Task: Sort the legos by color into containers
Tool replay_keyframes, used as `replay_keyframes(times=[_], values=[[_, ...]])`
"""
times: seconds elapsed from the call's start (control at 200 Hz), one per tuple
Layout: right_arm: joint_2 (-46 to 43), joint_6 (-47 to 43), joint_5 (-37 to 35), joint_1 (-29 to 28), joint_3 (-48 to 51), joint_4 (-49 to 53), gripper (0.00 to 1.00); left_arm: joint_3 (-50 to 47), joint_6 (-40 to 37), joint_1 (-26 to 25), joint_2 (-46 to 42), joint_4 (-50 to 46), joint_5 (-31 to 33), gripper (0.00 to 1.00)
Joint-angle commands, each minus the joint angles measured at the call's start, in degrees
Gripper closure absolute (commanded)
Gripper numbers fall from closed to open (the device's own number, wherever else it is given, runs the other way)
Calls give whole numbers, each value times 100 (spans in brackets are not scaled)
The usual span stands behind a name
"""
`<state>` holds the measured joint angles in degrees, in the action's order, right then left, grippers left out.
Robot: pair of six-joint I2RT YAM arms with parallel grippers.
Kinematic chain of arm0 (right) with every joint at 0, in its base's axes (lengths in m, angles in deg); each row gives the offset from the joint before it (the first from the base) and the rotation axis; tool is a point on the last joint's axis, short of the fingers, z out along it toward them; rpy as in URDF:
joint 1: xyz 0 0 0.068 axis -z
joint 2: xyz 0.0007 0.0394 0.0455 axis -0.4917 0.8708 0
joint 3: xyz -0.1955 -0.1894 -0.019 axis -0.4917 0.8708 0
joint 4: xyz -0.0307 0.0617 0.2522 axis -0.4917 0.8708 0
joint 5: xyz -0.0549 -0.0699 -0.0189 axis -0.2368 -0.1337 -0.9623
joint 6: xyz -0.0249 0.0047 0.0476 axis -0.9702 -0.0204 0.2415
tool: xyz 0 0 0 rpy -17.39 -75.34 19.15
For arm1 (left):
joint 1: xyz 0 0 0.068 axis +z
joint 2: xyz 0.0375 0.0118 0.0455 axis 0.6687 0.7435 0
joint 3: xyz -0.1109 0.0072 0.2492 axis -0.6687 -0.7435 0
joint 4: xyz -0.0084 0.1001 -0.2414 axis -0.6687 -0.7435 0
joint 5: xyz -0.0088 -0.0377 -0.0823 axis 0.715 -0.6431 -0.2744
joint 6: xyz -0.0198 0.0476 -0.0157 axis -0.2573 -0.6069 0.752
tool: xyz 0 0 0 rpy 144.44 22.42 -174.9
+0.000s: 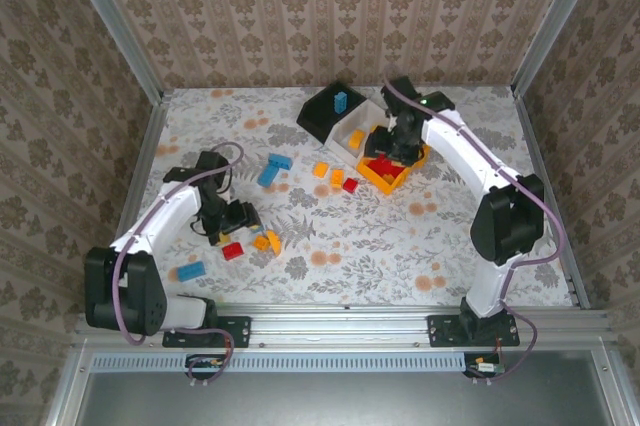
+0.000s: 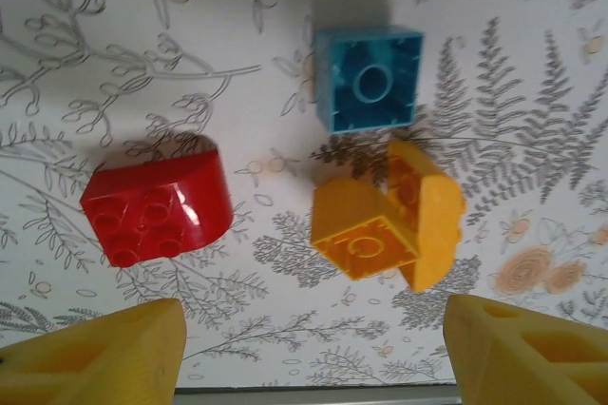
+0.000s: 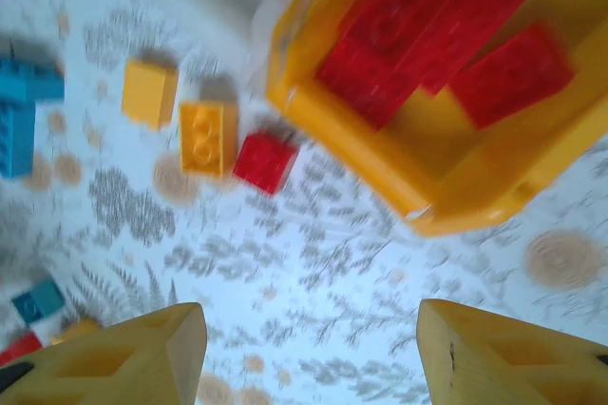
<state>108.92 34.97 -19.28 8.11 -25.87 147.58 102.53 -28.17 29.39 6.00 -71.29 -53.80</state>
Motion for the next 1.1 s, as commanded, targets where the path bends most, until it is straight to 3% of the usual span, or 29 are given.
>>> replay_keyframes(times=[0.0,0.27,0.67,1.095], values=[[-19,196,335,-271,457,-152,39,-161,158,20,-70,156,-187,27],[-85,503,513,-810,1015,-472,41,327,164,-15,774,538,-89,29],[-479,591,399,-819,1399,-567,43,1307,-54,-434,2252,420,258,33],[-705,627,404,-681,1768,-719,45,1606,-142,-571,2967,362,347,44]])
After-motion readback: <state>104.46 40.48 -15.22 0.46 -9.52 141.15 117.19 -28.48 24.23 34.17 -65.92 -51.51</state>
